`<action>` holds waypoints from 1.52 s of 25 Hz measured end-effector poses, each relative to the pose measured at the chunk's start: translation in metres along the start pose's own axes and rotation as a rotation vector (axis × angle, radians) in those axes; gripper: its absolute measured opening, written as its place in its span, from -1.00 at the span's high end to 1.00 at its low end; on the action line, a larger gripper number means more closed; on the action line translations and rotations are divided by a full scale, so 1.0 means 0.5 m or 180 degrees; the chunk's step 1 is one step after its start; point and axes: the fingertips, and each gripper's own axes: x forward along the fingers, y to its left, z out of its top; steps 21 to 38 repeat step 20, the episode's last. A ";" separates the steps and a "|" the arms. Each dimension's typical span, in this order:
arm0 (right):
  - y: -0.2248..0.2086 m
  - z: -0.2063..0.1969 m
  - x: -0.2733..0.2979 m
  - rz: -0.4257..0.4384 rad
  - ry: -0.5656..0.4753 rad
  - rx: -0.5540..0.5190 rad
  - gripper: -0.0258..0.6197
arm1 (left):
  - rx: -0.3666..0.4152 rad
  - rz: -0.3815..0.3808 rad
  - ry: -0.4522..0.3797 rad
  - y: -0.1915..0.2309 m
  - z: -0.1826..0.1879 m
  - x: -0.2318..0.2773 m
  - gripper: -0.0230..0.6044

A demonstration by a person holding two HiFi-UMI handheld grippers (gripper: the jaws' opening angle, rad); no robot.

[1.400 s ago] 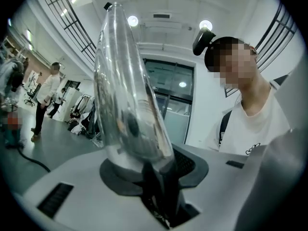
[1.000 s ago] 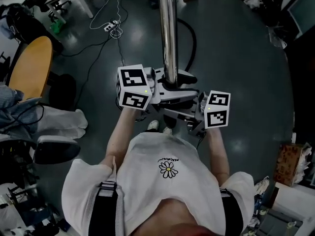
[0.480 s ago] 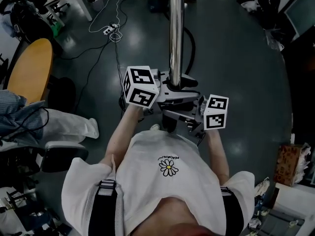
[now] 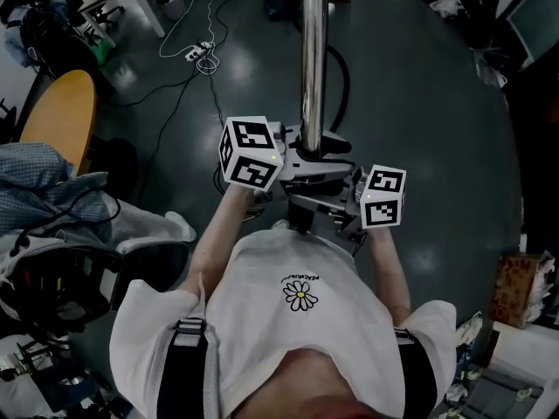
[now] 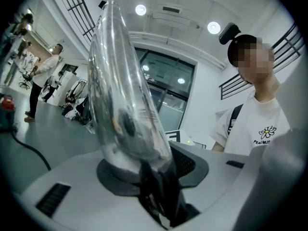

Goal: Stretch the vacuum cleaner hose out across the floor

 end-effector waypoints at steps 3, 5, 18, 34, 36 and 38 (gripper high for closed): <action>0.008 -0.006 -0.015 0.0007 0.0009 0.0018 0.43 | -0.0032 0.0008 -0.0009 -0.007 -0.003 0.015 0.46; 0.005 0.000 -0.006 0.0009 0.0018 0.0034 0.43 | -0.0060 0.0011 -0.0025 -0.001 0.001 0.005 0.47; -0.053 0.023 0.039 -0.0028 0.0007 0.0102 0.43 | -0.0137 -0.0033 -0.0012 0.061 0.006 -0.040 0.47; -0.056 0.024 0.039 -0.0035 -0.0005 0.0112 0.43 | -0.0148 -0.0042 -0.0007 0.063 0.005 -0.040 0.46; -0.056 0.024 0.039 -0.0035 -0.0005 0.0112 0.43 | -0.0148 -0.0042 -0.0007 0.063 0.005 -0.040 0.46; -0.056 0.024 0.039 -0.0035 -0.0005 0.0112 0.43 | -0.0148 -0.0042 -0.0007 0.063 0.005 -0.040 0.46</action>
